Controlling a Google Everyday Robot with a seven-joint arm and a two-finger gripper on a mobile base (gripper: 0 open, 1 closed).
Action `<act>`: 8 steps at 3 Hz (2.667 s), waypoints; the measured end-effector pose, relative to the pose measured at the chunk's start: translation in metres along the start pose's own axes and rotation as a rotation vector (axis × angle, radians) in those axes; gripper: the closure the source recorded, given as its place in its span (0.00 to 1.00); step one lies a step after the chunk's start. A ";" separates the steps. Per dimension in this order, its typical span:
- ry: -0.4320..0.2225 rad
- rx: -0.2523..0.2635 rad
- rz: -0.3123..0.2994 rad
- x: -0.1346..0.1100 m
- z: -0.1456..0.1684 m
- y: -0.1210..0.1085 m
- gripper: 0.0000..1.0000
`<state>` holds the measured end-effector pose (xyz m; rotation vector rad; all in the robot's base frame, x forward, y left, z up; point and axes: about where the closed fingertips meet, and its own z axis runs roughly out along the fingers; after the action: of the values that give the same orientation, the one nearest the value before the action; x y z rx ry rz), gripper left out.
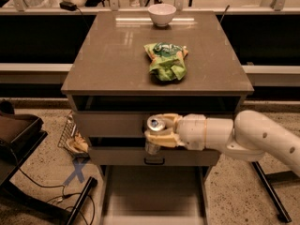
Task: Pick redbull can from bottom drawer and place on counter
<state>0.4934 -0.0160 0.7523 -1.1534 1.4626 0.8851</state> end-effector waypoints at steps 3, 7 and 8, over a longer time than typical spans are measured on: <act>-0.018 0.017 -0.112 -0.145 0.009 -0.041 1.00; -0.035 -0.099 -0.176 -0.195 0.044 -0.077 1.00; -0.004 -0.194 -0.163 -0.211 0.075 -0.103 1.00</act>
Offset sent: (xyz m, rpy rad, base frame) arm 0.0659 0.0472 0.1840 0.0382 -0.1449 0.0521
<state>0.6154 0.0706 0.9485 -1.3924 1.2796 0.9292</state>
